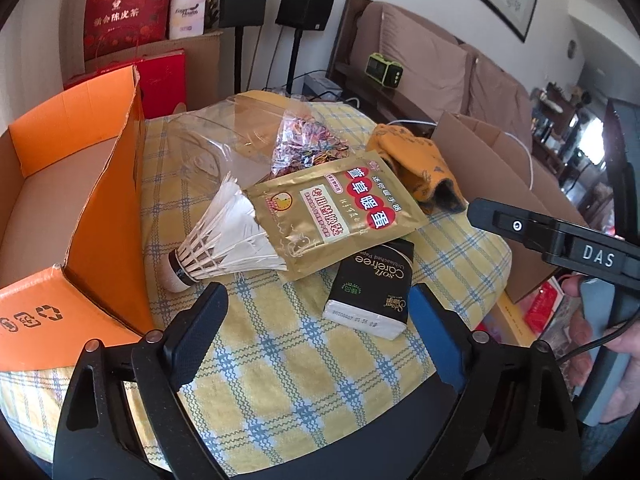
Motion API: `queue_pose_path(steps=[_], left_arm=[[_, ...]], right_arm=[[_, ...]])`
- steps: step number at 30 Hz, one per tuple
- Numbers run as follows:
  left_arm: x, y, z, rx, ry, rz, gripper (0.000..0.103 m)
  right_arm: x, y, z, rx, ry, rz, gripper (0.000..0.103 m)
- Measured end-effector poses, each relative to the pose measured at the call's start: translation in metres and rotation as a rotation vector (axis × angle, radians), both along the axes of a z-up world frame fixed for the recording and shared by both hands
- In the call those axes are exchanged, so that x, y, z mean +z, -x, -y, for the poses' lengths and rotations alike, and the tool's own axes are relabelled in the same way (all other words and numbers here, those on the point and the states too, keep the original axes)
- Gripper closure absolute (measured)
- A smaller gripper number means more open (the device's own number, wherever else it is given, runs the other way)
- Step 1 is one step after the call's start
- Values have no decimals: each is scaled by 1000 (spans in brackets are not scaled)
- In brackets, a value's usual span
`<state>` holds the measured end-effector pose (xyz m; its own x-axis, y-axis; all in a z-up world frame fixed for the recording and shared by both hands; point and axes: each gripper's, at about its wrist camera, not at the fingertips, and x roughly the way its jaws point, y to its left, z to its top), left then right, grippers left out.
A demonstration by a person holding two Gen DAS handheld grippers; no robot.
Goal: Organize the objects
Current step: 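Move the left tool toward the gold foil packet on the table, then close the left tool on the gold foil packet and lift it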
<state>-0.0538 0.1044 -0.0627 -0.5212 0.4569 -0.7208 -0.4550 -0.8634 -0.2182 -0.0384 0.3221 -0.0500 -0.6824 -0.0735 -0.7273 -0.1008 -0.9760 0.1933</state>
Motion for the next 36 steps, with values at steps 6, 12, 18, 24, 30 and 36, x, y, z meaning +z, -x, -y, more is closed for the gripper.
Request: queue_pose_path(steps=[6,12,18,24,30,36], left_arm=[[-5,12,7,14,-74,65,29],[-14,28,5,35,-119,122,38],[-23,45,5,58,-173,173,38],[-31,55,1,63,-187,202,41],[-35,63,0,77,-206,211,41],[-29,62,-6,61,-160,187,63]], right_arm=[[-6,25,9,55,38,21,31],[-16,44,12,72,77,53,42],[-22,56,11,79,103,72,55],[-26,64,13,93,121,86,56],[-29,69,16,104,128,90,63],[-27,70,27,132,94,80,77]])
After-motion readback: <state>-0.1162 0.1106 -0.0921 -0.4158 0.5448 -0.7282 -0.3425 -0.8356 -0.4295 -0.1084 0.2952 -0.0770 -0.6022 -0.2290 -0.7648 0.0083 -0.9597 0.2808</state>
